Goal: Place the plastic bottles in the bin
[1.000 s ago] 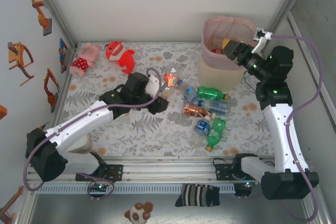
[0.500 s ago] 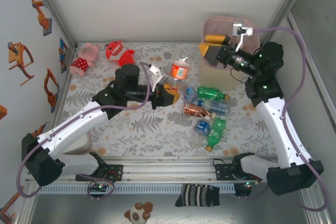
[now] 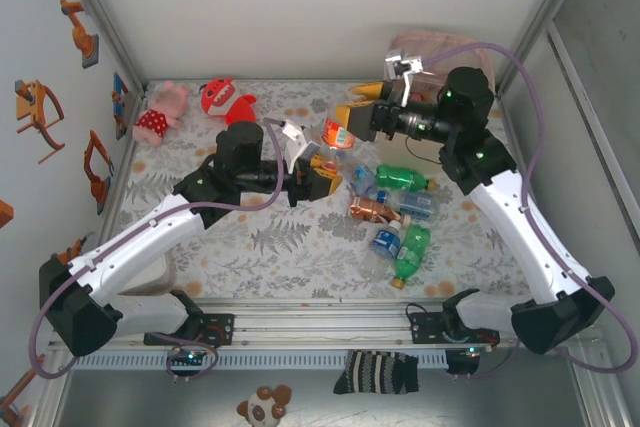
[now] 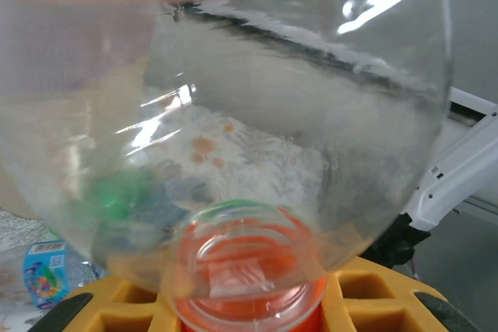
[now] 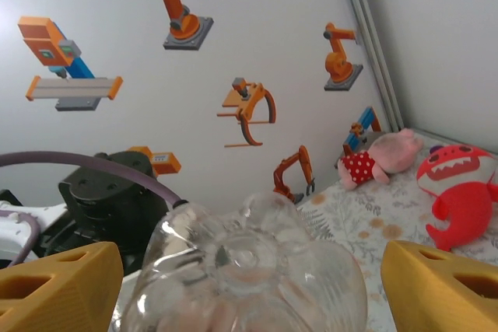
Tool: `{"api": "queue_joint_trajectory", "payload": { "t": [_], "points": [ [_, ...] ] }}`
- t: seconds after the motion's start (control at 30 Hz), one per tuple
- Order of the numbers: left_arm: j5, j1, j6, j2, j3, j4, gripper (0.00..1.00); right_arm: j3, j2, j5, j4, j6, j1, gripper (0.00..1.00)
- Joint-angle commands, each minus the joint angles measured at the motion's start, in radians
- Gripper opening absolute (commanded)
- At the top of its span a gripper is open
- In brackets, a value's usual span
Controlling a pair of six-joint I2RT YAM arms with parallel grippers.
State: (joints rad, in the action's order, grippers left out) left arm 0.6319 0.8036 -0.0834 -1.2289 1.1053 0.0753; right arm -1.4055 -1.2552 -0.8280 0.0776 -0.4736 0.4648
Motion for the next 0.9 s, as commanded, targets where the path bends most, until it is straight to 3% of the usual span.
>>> {"api": "queue_joint_trajectory", "payload": {
  "t": [0.0, 0.43, 0.67, 0.87],
  "points": [
    [-0.024, -0.003, 0.04, 0.025, 0.032, -0.004, 0.26, -0.03, -0.006, 0.024, 0.034, 0.05, 0.017, 0.83],
    [-0.062, -0.004, 0.049, 0.008, 0.062, 0.015, 0.33, -0.058, -0.031, 0.026, 0.024, 0.024, 0.022, 0.62],
    [-0.114, -0.004, 0.054, 0.033, 0.034, 0.011, 0.58, -0.068, -0.029, 0.091, 0.023, 0.032, 0.019, 0.59],
    [-0.151, -0.007, 0.076, 0.074, 0.015, 0.04, 0.63, -0.15, -0.04, 0.217, 0.125, 0.127, -0.001, 0.58]
  ]
}}
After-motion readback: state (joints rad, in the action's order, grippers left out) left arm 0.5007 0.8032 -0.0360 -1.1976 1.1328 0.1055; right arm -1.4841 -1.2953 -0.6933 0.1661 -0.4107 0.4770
